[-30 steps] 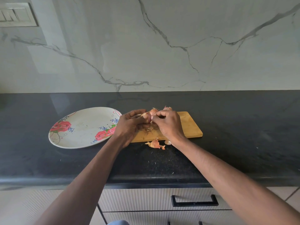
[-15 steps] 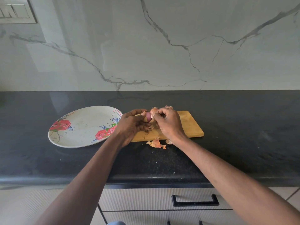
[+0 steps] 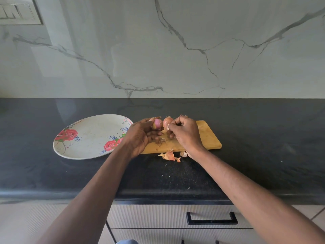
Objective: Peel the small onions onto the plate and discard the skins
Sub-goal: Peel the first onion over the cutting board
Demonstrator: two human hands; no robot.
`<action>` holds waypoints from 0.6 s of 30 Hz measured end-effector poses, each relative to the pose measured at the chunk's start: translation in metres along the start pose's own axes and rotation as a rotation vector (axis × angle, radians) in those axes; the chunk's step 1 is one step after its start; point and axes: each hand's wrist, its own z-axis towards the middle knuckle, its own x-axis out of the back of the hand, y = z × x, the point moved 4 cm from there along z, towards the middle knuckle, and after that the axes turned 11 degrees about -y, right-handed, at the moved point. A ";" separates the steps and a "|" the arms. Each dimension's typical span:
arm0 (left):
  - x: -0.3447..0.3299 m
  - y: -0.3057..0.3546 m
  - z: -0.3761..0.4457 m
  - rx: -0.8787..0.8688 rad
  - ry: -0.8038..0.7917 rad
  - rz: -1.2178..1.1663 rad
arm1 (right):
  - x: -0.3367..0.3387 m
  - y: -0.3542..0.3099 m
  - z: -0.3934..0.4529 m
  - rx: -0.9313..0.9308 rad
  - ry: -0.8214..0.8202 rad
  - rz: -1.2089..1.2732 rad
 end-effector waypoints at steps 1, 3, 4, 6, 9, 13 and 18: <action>0.000 0.000 0.000 0.000 0.001 -0.006 | 0.000 -0.001 0.000 0.014 -0.006 -0.033; 0.000 -0.001 0.001 0.001 0.010 -0.013 | -0.001 -0.001 -0.001 0.052 -0.010 -0.085; 0.001 -0.001 0.001 0.001 0.013 -0.015 | -0.001 -0.002 -0.001 0.067 -0.005 -0.088; 0.002 -0.001 0.001 -0.003 0.005 -0.019 | -0.002 -0.004 -0.003 0.068 -0.012 -0.066; 0.001 -0.002 0.002 -0.018 -0.020 -0.017 | -0.003 -0.004 -0.003 0.067 -0.043 -0.047; 0.002 -0.004 0.004 -0.033 -0.025 0.006 | -0.004 0.000 -0.001 0.032 -0.046 0.000; 0.003 -0.005 0.004 -0.033 -0.023 0.015 | -0.001 0.006 0.001 -0.082 -0.032 0.105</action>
